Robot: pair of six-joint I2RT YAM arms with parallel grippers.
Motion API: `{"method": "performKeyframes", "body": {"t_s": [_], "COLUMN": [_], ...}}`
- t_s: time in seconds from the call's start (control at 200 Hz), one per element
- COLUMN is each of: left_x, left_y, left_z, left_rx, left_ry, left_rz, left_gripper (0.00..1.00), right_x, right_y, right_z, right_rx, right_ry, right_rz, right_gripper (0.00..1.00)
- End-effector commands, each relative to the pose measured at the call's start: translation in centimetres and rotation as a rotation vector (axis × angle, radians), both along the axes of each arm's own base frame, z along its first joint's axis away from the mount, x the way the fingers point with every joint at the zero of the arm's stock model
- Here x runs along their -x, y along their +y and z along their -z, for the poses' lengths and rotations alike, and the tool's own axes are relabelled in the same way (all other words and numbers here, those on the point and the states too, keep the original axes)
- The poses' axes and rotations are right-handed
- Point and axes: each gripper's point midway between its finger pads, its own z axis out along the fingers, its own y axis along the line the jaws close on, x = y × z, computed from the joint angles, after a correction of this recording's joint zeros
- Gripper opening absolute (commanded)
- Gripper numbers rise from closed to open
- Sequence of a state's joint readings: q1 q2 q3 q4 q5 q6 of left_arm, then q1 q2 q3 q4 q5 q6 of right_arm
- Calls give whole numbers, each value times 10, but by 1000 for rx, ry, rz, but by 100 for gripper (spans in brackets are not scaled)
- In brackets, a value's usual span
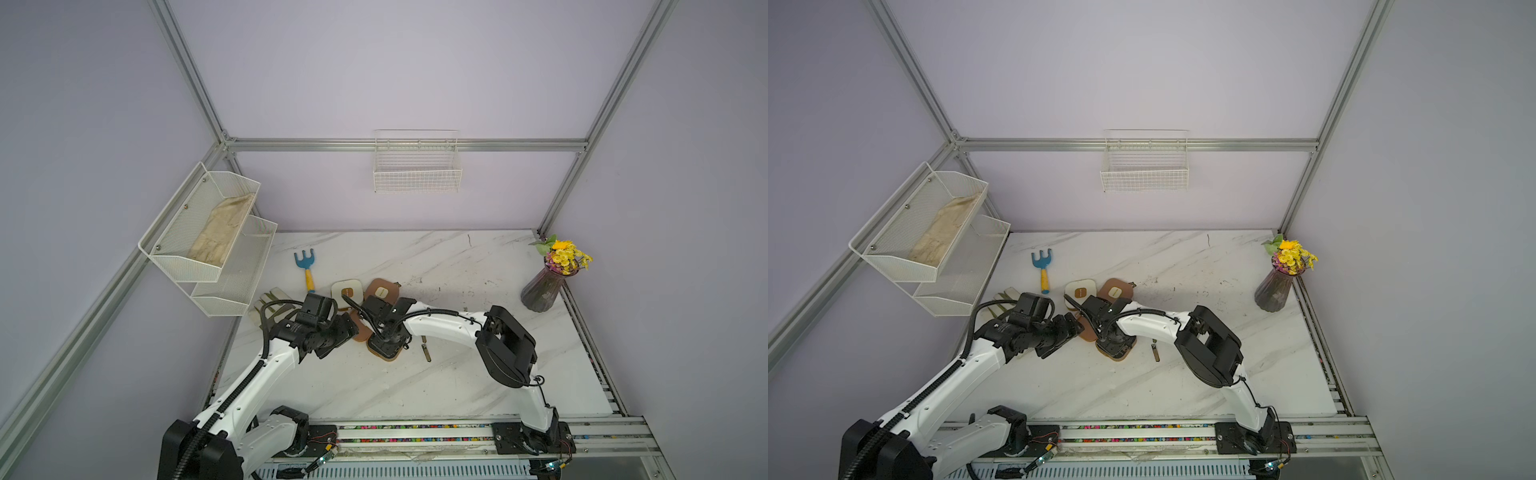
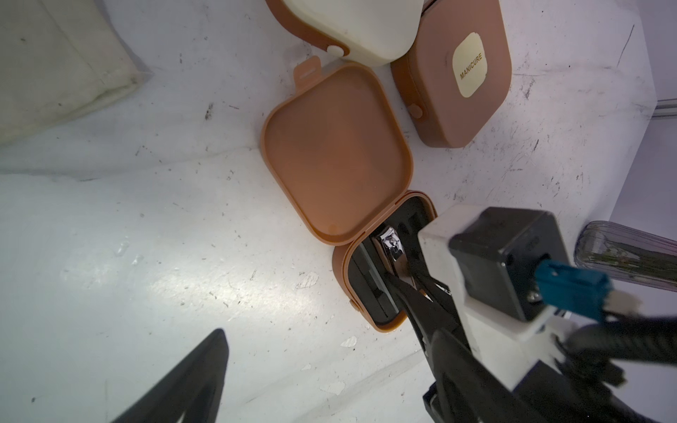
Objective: Organize nail clipper sets
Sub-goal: Place the nail clipper in the storage box.
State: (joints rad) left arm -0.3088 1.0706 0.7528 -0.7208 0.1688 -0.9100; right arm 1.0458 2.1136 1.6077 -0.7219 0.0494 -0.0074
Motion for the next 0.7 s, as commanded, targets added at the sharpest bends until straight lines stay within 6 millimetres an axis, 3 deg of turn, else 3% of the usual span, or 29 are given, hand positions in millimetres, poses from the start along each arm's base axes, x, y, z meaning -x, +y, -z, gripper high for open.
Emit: {"method": "performKeyframes", "body": {"t_s": [0.0, 0.18, 0.285, 0.38, 0.485, 0.695], "left_x": [7, 15, 21, 26, 29, 27], "left_y": [0, 1, 2, 4, 7, 8], "left_z": [15, 28, 40, 50, 57, 62], "left_rx": [16, 11, 9, 3, -6, -19], "left_ry": [33, 62, 89, 108, 116, 130], "left_rz": [1, 3, 1, -4, -12, -22], "left_gripper": [86, 85, 84, 83, 82, 81], "right_x": [24, 30, 32, 29, 20, 5], "right_y": [2, -2, -1, 6, 20, 38], "right_z": [44, 58, 55, 37, 5, -43], "right_rx": [36, 59, 45, -1, -85, -181], "right_ry": [103, 139, 149, 131, 85, 9], "right_rz": [-20, -23, -16, 4, 23, 37], "right_gripper": [0, 0, 0, 0, 0, 0]}}
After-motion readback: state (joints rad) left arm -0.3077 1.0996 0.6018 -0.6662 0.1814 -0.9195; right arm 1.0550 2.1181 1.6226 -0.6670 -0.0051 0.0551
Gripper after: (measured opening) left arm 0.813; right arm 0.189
